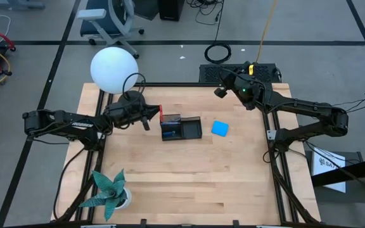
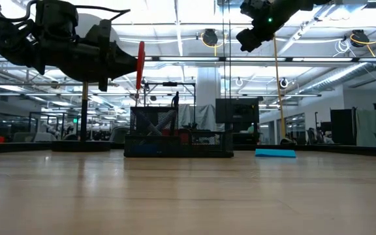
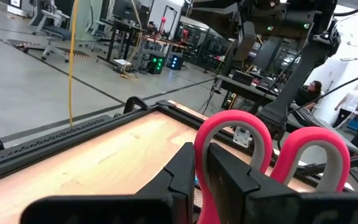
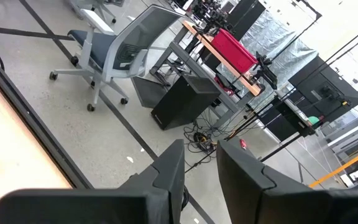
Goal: Pick and place office supplies into organizer
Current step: Put the red scissors into the black desk organizer
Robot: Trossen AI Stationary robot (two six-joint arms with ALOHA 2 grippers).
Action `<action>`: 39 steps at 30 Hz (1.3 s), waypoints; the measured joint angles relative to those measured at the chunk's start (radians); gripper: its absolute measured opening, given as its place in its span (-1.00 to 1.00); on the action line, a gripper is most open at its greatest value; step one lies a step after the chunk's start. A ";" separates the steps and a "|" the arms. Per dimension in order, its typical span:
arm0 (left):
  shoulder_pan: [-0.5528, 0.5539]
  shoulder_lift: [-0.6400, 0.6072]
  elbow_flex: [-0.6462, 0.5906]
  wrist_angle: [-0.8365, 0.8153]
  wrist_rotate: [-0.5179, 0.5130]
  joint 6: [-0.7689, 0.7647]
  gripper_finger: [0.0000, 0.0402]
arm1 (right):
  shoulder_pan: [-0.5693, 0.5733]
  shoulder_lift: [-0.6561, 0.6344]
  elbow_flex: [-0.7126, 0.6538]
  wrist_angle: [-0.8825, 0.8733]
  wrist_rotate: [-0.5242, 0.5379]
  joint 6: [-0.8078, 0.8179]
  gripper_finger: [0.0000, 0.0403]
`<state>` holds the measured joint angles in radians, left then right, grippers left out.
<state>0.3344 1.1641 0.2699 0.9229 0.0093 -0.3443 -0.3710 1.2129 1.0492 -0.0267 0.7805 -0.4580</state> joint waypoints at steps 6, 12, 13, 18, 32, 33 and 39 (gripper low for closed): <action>0.000 0.001 0.000 0.014 0.000 0.022 -0.77 | 0.000 0.000 0.000 0.000 0.000 0.000 -0.58; 0.000 0.001 0.000 0.016 0.000 0.052 -0.77 | 0.000 0.000 0.000 0.000 0.000 0.000 -0.58; -0.001 0.001 0.000 0.017 0.000 0.047 -0.77 | 0.000 0.000 0.000 0.000 0.000 0.000 -0.58; -0.019 0.000 0.000 0.018 -0.004 0.068 -0.77 | 0.000 0.000 0.000 0.000 0.000 0.000 -0.58; -0.035 0.000 0.002 0.033 0.025 0.107 -0.77 | 0.000 0.000 0.000 0.000 0.000 0.000 -0.58; -0.037 0.000 0.002 0.033 0.025 0.112 -0.77 | 0.000 0.000 0.000 0.000 0.000 0.000 -0.58; -0.043 0.000 0.003 0.027 0.009 0.184 -0.77 | 0.000 0.000 0.000 0.000 0.000 0.000 -0.58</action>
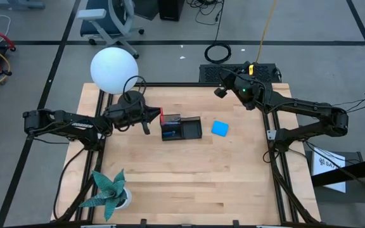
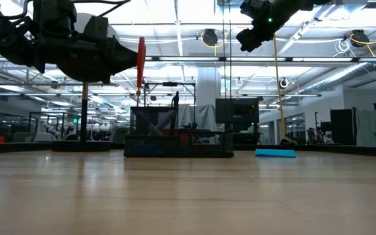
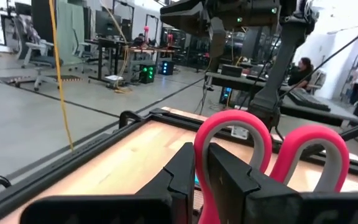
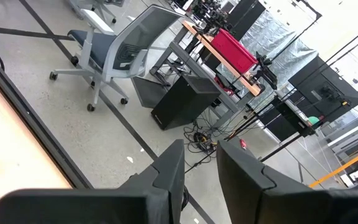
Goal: Pick and place office supplies into organizer
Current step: Put the red scissors into the black desk organizer
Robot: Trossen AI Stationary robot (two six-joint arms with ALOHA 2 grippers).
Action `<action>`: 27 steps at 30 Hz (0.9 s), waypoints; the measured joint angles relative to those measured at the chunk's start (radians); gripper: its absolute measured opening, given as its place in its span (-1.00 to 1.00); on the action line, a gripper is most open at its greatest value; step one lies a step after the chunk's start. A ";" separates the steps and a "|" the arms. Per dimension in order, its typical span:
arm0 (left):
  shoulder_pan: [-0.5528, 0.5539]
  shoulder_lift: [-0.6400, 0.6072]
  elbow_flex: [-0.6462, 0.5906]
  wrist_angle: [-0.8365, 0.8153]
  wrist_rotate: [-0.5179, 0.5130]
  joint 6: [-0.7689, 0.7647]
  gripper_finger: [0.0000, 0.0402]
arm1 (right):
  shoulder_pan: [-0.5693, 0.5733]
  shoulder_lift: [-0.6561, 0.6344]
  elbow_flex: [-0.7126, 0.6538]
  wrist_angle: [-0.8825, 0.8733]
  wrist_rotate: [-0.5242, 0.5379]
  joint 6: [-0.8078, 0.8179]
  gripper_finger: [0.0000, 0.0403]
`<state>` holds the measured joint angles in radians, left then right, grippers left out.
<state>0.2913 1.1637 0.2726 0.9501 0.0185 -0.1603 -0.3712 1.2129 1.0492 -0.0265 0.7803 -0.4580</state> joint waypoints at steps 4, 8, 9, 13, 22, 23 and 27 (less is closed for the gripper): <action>0.000 0.001 0.000 -0.016 -0.023 -0.010 -0.77 | 0.000 0.000 0.000 0.000 0.000 0.000 -0.58; 0.000 0.008 0.000 -0.014 -0.024 -0.017 -0.77 | 0.000 0.000 0.000 0.000 0.000 0.000 -0.58; 0.000 0.008 0.000 -0.013 -0.024 -0.016 -0.77 | 0.000 0.000 0.000 0.000 0.000 0.000 -0.58; 0.000 0.008 0.000 -0.013 -0.023 -0.023 -0.77 | 0.000 0.000 0.000 0.000 0.000 0.000 -0.58; 0.000 0.008 0.000 -0.012 -0.022 -0.018 -0.74 | 0.000 0.000 0.000 0.000 0.000 0.000 -0.58; 0.000 0.008 0.000 -0.012 -0.022 -0.018 -0.71 | 0.000 0.000 0.000 0.000 0.000 0.000 -0.58; 0.000 0.008 0.001 -0.012 -0.022 -0.021 -0.50 | 0.000 0.000 0.000 0.000 0.000 0.000 -0.58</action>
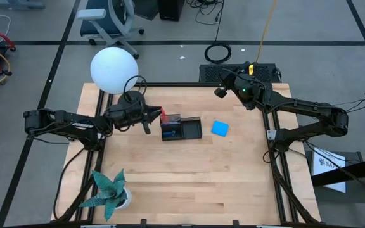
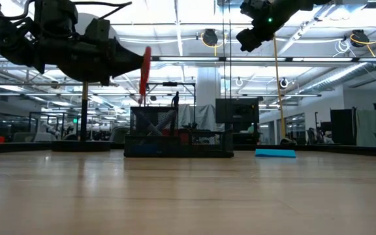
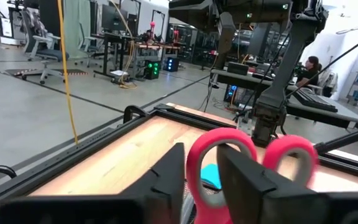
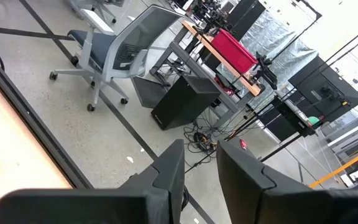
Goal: Pick and place office supplies into organizer
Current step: Put the red scissors into the black desk organizer, then put the blue sticky notes into the black desk organizer
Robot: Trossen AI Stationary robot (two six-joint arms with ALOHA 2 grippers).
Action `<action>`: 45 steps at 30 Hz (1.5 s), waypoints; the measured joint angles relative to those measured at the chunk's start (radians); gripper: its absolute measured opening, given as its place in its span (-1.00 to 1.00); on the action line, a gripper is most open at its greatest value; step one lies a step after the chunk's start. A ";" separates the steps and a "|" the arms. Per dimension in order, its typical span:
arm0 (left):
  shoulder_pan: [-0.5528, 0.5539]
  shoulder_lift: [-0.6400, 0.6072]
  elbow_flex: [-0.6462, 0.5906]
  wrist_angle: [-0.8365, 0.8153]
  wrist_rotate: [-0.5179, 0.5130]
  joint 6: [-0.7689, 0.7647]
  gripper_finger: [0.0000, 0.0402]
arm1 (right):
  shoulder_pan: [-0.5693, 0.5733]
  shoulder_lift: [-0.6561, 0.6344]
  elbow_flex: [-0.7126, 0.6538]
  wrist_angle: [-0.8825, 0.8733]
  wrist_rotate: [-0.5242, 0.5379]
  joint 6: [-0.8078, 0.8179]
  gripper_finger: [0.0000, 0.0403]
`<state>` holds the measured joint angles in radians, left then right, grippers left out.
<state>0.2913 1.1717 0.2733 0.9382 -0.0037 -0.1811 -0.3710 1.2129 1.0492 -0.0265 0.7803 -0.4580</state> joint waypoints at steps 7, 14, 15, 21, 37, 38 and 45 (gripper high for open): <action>0.000 0.000 0.000 0.000 -0.002 -0.005 -0.22 | 0.000 0.000 0.000 0.000 0.000 0.000 -0.58; 0.000 0.000 0.000 0.040 -0.004 -0.077 -0.19 | 0.000 0.000 0.000 0.000 0.000 0.000 -0.58; 0.000 0.000 0.000 0.062 -0.004 -0.108 -0.20 | 0.000 0.000 0.000 0.000 0.000 0.000 -0.58; -0.015 0.000 0.015 0.054 -0.003 -0.135 -0.24 | 0.000 0.000 0.000 0.000 0.000 0.000 -0.58; -0.025 0.022 0.016 0.057 -0.050 -0.066 -0.24 | 0.000 0.000 0.000 0.000 0.000 0.000 -0.58; -0.025 0.022 0.016 0.057 -0.050 -0.065 -0.24 | 0.000 0.000 0.000 0.000 0.000 0.000 -0.58; -0.023 0.022 0.016 0.059 -0.069 -0.065 -0.24 | 0.000 0.000 0.000 0.000 0.000 0.000 -0.58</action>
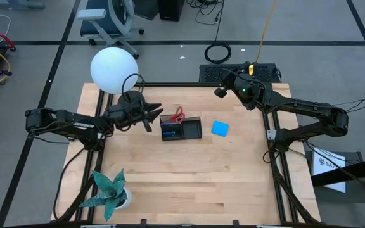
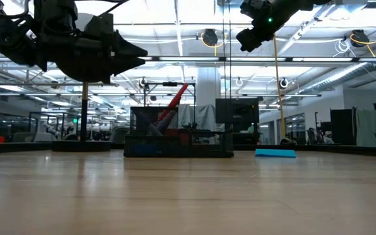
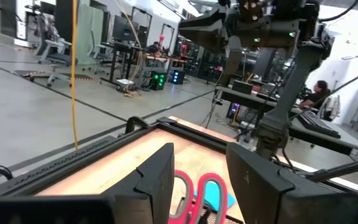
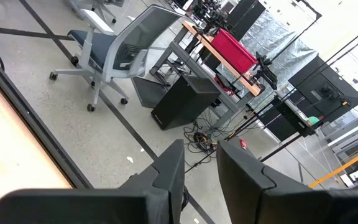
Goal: Pick and place office supplies into organizer
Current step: Put the blue sticky notes into the black desk organizer
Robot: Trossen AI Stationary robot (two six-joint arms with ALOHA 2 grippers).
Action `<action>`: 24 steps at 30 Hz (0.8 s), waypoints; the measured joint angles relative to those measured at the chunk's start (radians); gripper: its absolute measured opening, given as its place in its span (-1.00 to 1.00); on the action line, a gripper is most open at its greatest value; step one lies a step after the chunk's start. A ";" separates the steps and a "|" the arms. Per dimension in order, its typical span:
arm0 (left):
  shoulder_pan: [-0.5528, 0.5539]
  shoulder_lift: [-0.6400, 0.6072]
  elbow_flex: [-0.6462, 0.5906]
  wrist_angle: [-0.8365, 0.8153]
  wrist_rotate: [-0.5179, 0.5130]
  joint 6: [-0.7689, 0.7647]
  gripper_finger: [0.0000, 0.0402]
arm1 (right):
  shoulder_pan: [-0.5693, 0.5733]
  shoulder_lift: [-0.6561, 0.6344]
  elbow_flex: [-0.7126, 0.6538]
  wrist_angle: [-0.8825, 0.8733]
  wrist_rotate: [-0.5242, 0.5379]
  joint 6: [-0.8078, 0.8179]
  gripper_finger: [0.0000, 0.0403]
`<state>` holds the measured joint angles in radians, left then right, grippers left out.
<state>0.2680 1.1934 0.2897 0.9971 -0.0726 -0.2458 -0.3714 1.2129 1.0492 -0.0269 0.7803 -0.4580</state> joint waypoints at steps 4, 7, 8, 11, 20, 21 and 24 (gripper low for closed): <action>0.014 0.000 0.019 -0.001 0.009 0.024 -0.24 | 0.000 0.000 0.000 0.000 0.000 0.000 -0.58; 0.035 -0.001 0.060 -0.004 0.077 0.025 -0.24 | 0.000 0.000 0.000 0.000 0.000 0.000 -0.58; 0.041 -0.001 0.074 -0.006 0.101 0.026 -0.24 | 0.000 0.000 0.000 0.000 0.000 0.000 -0.58; 0.061 -0.001 0.131 -0.061 0.167 0.024 -0.24 | 0.000 0.000 0.000 0.000 0.000 0.000 -0.58; 0.122 -0.001 0.358 -0.495 0.204 0.092 -0.24 | 0.000 0.000 0.000 0.011 -0.025 0.000 -0.58; 0.127 0.000 0.380 -0.525 0.204 0.098 -0.24 | 0.000 0.000 0.000 0.010 -0.027 0.001 -0.58; 0.132 -0.001 0.422 -0.572 0.203 0.122 -0.24 | 0.000 0.000 0.000 0.008 -0.031 0.091 -0.58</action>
<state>0.4000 1.1927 0.7116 0.4253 0.1308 -0.1236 -0.3710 1.2125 1.0492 -0.0191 0.7494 -0.3670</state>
